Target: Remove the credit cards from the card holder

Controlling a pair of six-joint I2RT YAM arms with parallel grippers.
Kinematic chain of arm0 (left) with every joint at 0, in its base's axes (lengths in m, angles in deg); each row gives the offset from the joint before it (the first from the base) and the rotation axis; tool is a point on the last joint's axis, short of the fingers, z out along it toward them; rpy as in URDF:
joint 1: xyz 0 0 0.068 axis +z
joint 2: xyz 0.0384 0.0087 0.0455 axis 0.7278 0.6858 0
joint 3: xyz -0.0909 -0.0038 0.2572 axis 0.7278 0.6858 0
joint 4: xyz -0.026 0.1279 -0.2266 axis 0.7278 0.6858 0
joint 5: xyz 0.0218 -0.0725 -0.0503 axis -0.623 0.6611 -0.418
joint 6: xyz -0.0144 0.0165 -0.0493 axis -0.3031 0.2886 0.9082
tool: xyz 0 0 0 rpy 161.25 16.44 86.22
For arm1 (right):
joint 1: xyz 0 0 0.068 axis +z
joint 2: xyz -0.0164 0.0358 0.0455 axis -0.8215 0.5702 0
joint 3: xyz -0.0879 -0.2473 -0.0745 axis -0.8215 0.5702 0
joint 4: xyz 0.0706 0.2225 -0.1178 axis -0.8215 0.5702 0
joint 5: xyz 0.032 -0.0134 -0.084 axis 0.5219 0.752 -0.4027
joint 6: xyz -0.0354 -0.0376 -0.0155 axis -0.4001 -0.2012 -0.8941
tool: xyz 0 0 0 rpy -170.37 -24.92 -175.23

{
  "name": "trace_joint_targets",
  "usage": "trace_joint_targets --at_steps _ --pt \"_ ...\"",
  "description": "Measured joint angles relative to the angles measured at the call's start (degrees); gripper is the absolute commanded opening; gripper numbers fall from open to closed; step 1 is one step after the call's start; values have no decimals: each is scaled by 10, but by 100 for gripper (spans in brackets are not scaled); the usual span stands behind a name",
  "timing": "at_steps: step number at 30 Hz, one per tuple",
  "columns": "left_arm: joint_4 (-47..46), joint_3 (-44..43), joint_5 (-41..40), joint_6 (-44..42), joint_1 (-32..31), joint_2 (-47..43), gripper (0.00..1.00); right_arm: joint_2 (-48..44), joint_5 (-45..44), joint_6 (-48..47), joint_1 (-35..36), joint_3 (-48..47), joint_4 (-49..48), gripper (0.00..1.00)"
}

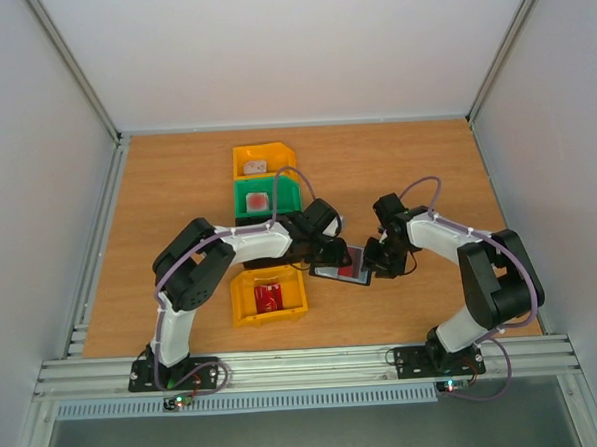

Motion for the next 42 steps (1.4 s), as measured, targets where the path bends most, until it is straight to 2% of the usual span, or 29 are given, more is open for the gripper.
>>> trace_joint_targets --at_steps 3,10,16,19,22,24,25,29,34,42 --pt "-8 0 10 5 0 2 27 0 12 1 -4 5 -8 36" --pt "-10 1 18 21 6 2 1 -3 25 2 -10 12 -16 35" --pt "-31 16 44 29 11 -17 0 -6 33 1 -16 13 -15 40" --pt "-53 34 59 34 17 -24 0 -17 45 -3 -25 24 -23 50" --pt "-80 51 85 38 24 -38 0 -49 69 -14 -43 53 -43 66" --pt "-102 61 106 37 30 -44 0 -83 89 -19 -59 71 -52 94" --pt "-114 64 116 34 33 -45 0 -104 100 -21 -66 79 -61 98" --pt "-161 81 151 12 45 -45 0 -189 145 -18 -89 116 -131 98" --pt "-229 90 194 5 59 -44 0 -202 197 3 -138 181 -226 99" --pt "-379 124 256 12 71 -44 0 -242 253 -13 -161 192 -270 96"
